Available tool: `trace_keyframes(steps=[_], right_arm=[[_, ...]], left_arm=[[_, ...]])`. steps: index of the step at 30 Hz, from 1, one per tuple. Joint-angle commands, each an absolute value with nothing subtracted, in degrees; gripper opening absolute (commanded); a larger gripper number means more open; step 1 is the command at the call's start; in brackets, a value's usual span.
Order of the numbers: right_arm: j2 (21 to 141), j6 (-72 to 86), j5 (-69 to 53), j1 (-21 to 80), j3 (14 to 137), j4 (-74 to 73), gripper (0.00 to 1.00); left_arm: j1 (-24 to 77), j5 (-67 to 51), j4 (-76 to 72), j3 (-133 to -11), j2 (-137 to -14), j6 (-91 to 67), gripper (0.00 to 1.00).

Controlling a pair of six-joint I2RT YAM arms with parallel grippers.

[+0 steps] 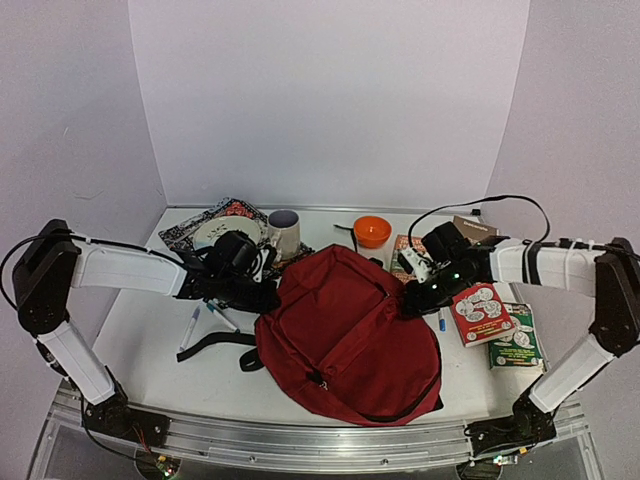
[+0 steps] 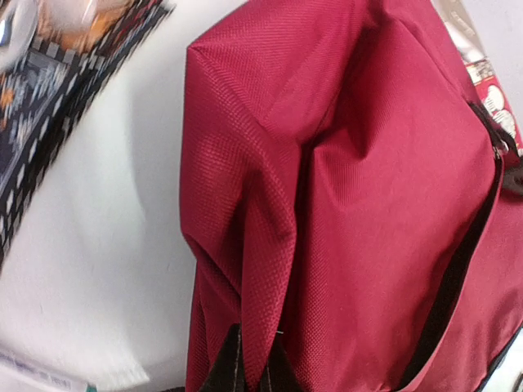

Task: Pack the student bag
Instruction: Adjust the student bag at the center of the board.

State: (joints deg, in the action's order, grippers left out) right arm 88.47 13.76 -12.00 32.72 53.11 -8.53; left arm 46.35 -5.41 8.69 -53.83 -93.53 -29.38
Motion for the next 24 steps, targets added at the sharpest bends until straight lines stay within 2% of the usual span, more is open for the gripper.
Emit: trace_keyframes(steps=[1,15,19,24], right_arm=[[81.37,16.83,-18.08,33.96,49.5,-10.74,0.0],[78.83,23.06,-24.85,38.62,42.95,-3.82,0.0],[78.49,24.23,-20.18,38.56,43.16,-3.69,0.23],[77.96,24.45,-15.2,35.45,43.89,-3.67,0.26]], left_arm=[[46.49,-4.66,6.64,-61.34,-95.84,-24.73,0.04],[46.41,9.69,10.41,-77.05,-109.69,-13.24,0.12],[46.41,11.45,10.45,-78.27,-111.01,-11.56,0.21],[46.43,11.73,10.44,-76.35,-107.22,-11.59,0.39]])
